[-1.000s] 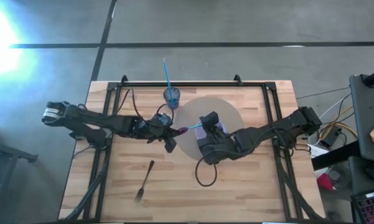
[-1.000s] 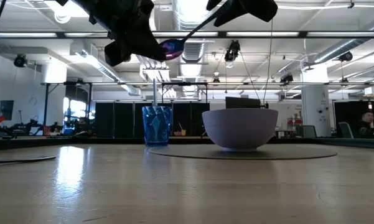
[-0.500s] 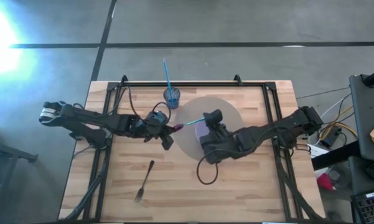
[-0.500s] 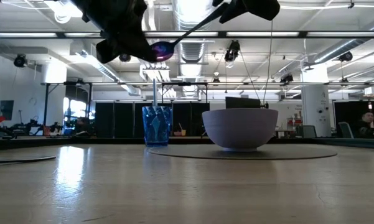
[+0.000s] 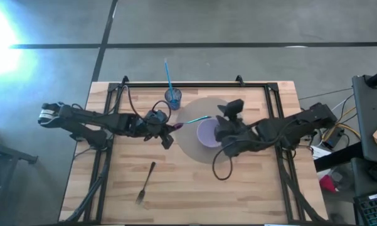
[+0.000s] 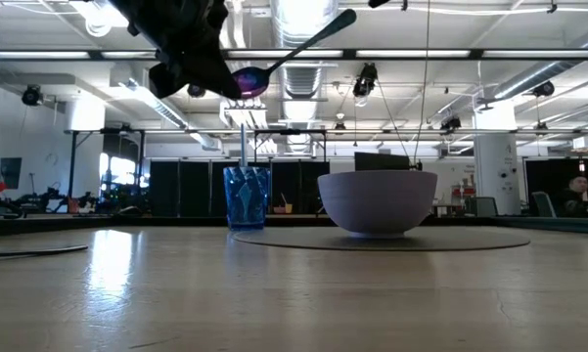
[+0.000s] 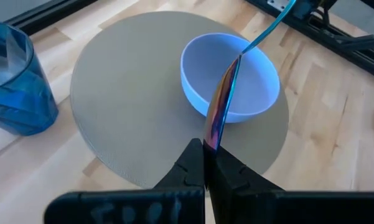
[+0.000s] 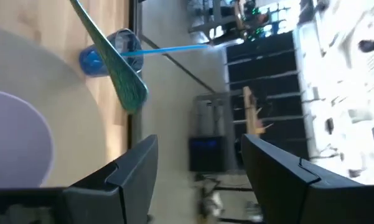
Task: Pick & Place Utensil
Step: Put the blue spoon into the purple bowl
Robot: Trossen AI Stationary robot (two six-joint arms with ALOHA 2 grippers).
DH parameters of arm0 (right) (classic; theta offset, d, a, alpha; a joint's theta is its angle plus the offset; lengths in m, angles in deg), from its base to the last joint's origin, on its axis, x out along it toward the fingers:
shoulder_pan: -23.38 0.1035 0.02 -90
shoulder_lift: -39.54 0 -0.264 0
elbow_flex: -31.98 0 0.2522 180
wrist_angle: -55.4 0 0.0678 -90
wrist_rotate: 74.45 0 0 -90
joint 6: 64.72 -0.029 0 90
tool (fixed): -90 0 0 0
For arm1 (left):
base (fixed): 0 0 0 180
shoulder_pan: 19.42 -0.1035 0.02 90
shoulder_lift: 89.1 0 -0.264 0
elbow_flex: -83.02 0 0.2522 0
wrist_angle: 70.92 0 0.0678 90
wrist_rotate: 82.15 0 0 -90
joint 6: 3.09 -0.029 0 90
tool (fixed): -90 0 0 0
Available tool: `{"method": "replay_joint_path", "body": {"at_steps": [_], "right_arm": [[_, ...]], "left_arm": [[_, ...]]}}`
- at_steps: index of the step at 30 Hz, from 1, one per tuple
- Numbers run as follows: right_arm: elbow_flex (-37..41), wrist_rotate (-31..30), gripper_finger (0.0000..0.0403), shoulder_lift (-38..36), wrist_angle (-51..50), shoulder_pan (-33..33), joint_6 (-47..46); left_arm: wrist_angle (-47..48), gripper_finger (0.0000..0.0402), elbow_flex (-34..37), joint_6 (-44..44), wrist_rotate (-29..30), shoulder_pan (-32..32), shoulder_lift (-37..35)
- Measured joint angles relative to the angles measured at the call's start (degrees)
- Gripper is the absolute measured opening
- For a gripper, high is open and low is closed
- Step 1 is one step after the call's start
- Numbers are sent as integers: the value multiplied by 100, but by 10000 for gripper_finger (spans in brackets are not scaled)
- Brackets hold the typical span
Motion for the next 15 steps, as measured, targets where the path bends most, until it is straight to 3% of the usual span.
{"method": "replay_joint_path", "body": {"at_steps": [7, 11, 15], "right_arm": [[14, 1363, 224, -368, -687, 40, -1713], [120, 2105, 224, -491, -821, 40, -2433], [286, 2379, 224, -521, -937, 54, -2907]], "left_arm": [[11, 0, -1, -194, -207, -115, -17], [-1, 0, -3, -351, -614, -316, -27], [-22, 0, -3, -539, -1035, -558, -33]]}}
